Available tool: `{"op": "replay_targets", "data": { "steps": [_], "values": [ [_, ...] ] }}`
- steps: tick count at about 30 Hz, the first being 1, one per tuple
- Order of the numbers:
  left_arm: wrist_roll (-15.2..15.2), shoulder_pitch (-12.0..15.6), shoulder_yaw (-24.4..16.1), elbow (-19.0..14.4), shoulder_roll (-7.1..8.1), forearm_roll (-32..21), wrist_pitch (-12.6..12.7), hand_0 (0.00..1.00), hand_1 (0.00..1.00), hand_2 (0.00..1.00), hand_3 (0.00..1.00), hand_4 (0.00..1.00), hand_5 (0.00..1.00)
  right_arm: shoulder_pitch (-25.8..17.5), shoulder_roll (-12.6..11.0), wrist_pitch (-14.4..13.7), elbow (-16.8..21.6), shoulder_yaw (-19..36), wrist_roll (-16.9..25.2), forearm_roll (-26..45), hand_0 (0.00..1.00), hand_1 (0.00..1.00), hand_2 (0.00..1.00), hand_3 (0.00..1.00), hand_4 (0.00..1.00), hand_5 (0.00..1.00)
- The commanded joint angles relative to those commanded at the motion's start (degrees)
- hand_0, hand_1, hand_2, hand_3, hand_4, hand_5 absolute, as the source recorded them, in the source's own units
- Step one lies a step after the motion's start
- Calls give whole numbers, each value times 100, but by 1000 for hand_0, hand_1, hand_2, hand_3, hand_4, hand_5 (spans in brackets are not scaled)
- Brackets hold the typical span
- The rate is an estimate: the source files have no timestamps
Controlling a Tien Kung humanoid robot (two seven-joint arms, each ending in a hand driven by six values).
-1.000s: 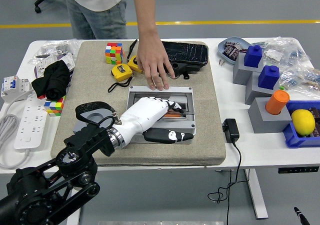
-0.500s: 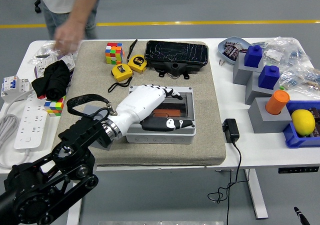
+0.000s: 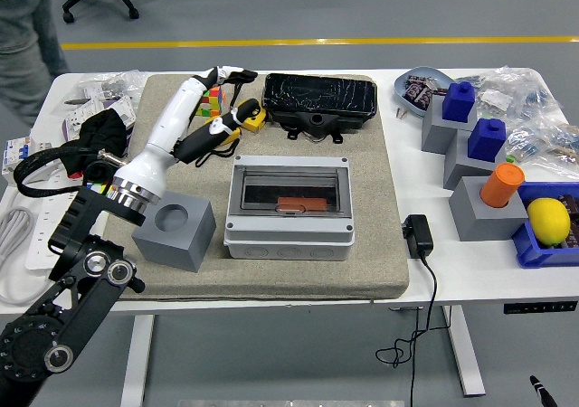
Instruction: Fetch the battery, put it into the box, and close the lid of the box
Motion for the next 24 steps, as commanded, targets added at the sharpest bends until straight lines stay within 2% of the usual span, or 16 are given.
{"op": "replay_targets", "data": {
  "steps": [2, 5, 8, 11, 12, 16, 19, 20, 24],
  "values": [
    [-156, 127, -287, 3, -56, -521, -167, 977, 985, 925, 875, 998, 998, -2, 6, -2, 0, 8, -2, 2, 812, 719, 730, 773, 998, 978],
    [-220, 234, -551, 33, -84, -1192, -370, 977, 985, 925, 875, 998, 998, -9, 11, -1, 0, 8, -8, 4, 812, 719, 730, 773, 998, 978],
    [-182, 398, -748, 95, -100, -1974, -752, 963, 996, 939, 888, 998, 998, -7, 19, 1, 0, 2, -8, 18, 812, 719, 730, 772, 998, 978],
    [-84, 542, -836, 197, -124, -2681, -1015, 963, 996, 939, 888, 998, 998, 10, 23, 2, 0, -13, -2, 25, 812, 719, 730, 772, 998, 978],
    [-61, 587, -856, 238, -135, -2942, -1061, 964, 998, 950, 929, 998, 998, 14, 26, 2, 0, -19, 2, 29, 812, 721, 730, 773, 998, 978],
    [78, 717, -984, 377, -185, -3836, -1042, 964, 998, 950, 929, 998, 998, 16, 41, 10, 0, -49, -1, 34, 812, 721, 730, 773, 998, 978],
    [186, 767, -1126, 492, -211, -4653, -864, 952, 982, 932, 903, 998, 998, 9, 42, 15, 0, -76, -10, 41, 816, 721, 730, 773, 998, 979],
    [203, 773, -1144, 503, -211, -4743, -824, 952, 982, 932, 903, 998, 998, 8, 41, 16, 0, -80, -12, 43, 816, 721, 730, 773, 998, 979],
    [375, 784, -1264, 594, -193, -3937, -623, 940, 981, 938, 905, 998, 998, -3, 29, 23, 0, -103, -24, 53, 829, 728, 733, 772, 998, 979]
  ]
}}
